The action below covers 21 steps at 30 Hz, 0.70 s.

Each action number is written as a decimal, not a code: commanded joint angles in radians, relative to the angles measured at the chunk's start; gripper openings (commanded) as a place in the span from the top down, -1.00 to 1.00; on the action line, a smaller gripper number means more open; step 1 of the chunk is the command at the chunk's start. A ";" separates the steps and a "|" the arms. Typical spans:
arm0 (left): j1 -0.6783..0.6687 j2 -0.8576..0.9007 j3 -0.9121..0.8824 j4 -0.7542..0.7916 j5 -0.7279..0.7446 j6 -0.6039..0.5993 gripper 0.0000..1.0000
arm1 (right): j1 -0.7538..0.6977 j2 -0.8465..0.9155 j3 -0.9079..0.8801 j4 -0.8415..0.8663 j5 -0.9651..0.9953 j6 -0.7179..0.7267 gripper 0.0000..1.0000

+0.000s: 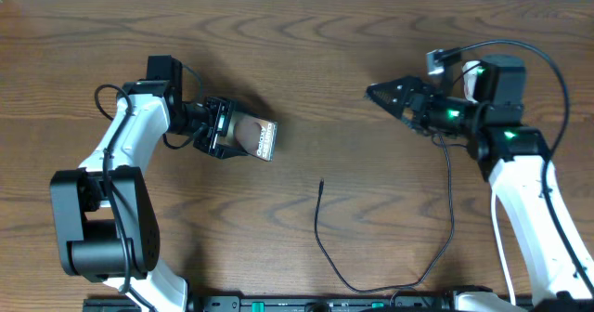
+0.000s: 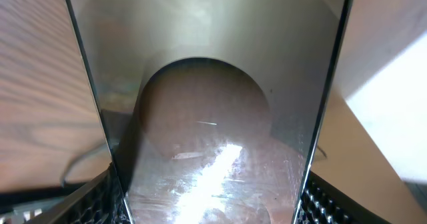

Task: Plug charger to phone and switch on socket
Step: 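Grasp the phone box edge with the right gripper beside the left gripper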

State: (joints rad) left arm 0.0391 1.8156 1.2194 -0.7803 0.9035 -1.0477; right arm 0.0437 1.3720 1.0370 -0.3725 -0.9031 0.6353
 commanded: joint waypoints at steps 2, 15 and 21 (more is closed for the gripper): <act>0.001 -0.021 0.003 -0.003 -0.153 -0.005 0.86 | 0.071 0.046 0.016 0.006 -0.013 0.036 -0.99; 0.001 -0.021 0.003 -0.003 -0.269 -0.032 0.86 | 0.302 0.281 0.016 0.068 0.029 0.124 -0.98; 0.001 -0.021 0.003 -0.013 -0.268 -0.075 0.86 | 0.382 0.353 0.016 0.233 0.013 0.158 -0.99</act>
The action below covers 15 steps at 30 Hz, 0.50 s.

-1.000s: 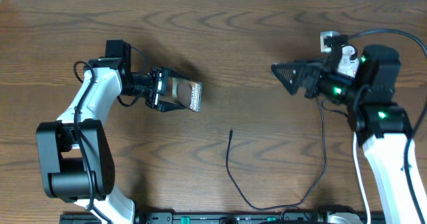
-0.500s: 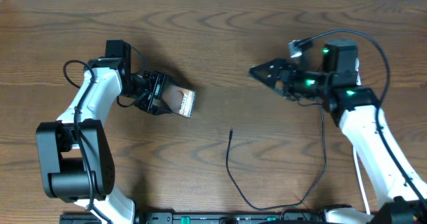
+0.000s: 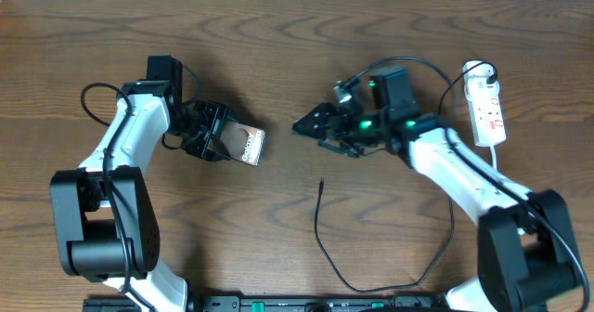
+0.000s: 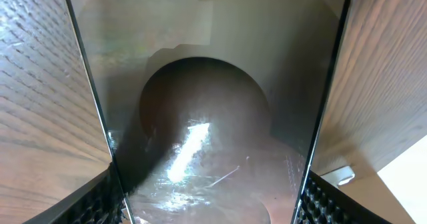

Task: Plug charger to phone and switch on socket
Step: 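Grasp the phone box edge with the right gripper beside the left gripper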

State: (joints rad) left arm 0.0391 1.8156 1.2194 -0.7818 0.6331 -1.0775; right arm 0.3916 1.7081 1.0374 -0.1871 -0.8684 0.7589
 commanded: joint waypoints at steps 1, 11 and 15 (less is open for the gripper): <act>0.001 -0.021 0.003 -0.013 0.003 -0.055 0.86 | 0.044 0.023 0.016 0.075 -0.021 0.039 -0.99; -0.008 -0.021 0.003 -0.028 0.059 -0.149 0.86 | 0.133 0.044 0.015 0.198 0.092 0.041 -0.99; -0.024 -0.021 0.003 -0.027 0.090 -0.156 0.86 | 0.159 0.046 0.015 0.196 0.115 0.041 -0.96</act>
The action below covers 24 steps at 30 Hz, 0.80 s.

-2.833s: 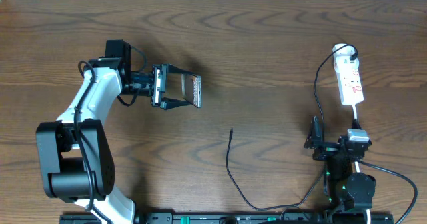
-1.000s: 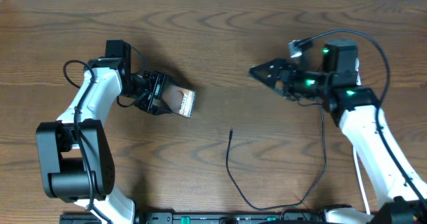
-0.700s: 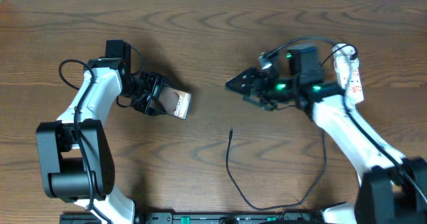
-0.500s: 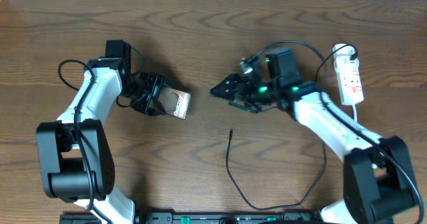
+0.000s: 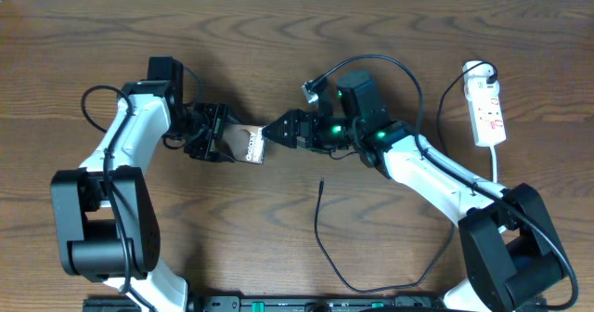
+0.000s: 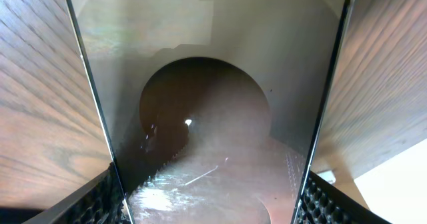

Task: Plug charger to phone and switch on socket
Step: 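Grasp the phone box edge with the right gripper beside the left gripper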

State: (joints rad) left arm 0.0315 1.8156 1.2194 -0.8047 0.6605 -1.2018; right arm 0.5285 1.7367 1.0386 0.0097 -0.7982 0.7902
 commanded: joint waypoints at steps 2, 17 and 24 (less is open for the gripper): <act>-0.028 -0.021 0.003 -0.005 0.071 -0.035 0.86 | 0.037 0.018 0.014 -0.002 0.069 0.019 -0.89; -0.072 -0.021 0.003 -0.005 0.152 -0.057 0.85 | 0.117 0.018 0.014 -0.007 0.164 0.030 -0.86; -0.093 -0.021 0.003 -0.005 0.166 -0.057 0.86 | 0.147 0.018 0.014 -0.024 0.246 0.070 -0.82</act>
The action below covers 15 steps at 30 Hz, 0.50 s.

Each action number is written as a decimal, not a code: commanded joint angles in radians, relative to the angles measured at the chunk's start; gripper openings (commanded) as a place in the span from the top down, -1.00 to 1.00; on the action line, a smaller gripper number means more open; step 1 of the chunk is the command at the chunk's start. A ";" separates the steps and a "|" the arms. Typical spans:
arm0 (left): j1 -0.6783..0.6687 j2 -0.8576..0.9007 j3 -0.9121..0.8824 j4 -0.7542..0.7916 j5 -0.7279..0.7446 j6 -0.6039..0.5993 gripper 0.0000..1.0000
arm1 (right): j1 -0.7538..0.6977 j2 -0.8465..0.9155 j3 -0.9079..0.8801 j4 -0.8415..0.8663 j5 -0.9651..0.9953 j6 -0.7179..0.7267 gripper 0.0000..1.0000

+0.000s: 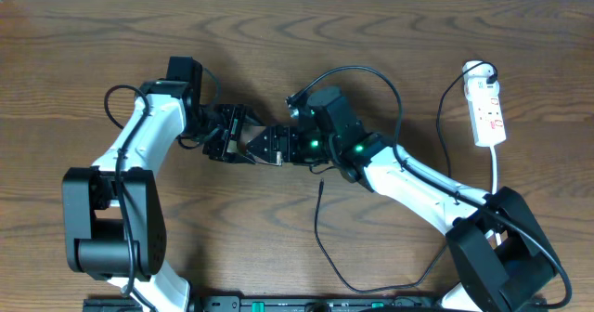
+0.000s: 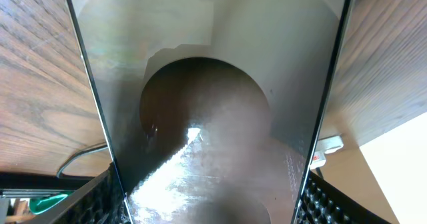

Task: Plug charger to phone and switch on socket
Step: 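Grasp the phone box edge with the right gripper beside the left gripper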

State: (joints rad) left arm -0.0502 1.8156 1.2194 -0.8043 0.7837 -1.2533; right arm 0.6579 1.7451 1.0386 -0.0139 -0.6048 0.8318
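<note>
The phone [image 1: 264,145] is held off the table left of centre, with my left gripper [image 1: 239,136] shut on its left end. In the left wrist view its glossy screen [image 2: 207,117] fills the frame between the black pads [image 2: 93,201]. My right gripper [image 1: 281,148] is at the phone's right end; I cannot see how its jaws stand. The black charger cable lies loose, its plug end [image 1: 321,184] on the wood just below the right gripper. The white socket strip [image 1: 485,103] lies at the far right.
The black cable loops down to the front edge [image 1: 357,289] and back up on the right. A white lead runs from the socket strip down the right side [image 1: 497,177]. The right arm's forearm [image 1: 418,177] stretches across the middle.
My left gripper has carried the phone a little to the right. The right gripper has come further left and down and now meets the phone's right end. The cable has not moved.
First my left gripper held the phone at the left while the right gripper was far right by the socket strip. The right gripper was then at mid-table, then close to the phone. Now the two grippers meet at the phone.
</note>
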 commanded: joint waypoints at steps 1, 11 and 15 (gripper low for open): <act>-0.014 -0.021 0.003 -0.005 0.043 -0.006 0.86 | 0.021 0.009 0.014 -0.001 0.057 0.029 -0.79; -0.015 -0.021 0.003 -0.005 0.044 -0.005 0.85 | 0.035 0.009 0.014 -0.001 0.102 0.054 -0.31; -0.015 -0.021 0.003 -0.005 0.043 -0.005 0.85 | 0.038 0.009 0.014 -0.002 0.109 0.054 -0.10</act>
State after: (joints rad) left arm -0.0639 1.8156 1.2198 -0.8047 0.7876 -1.2537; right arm 0.6872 1.7451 1.0386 -0.0143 -0.5125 0.8860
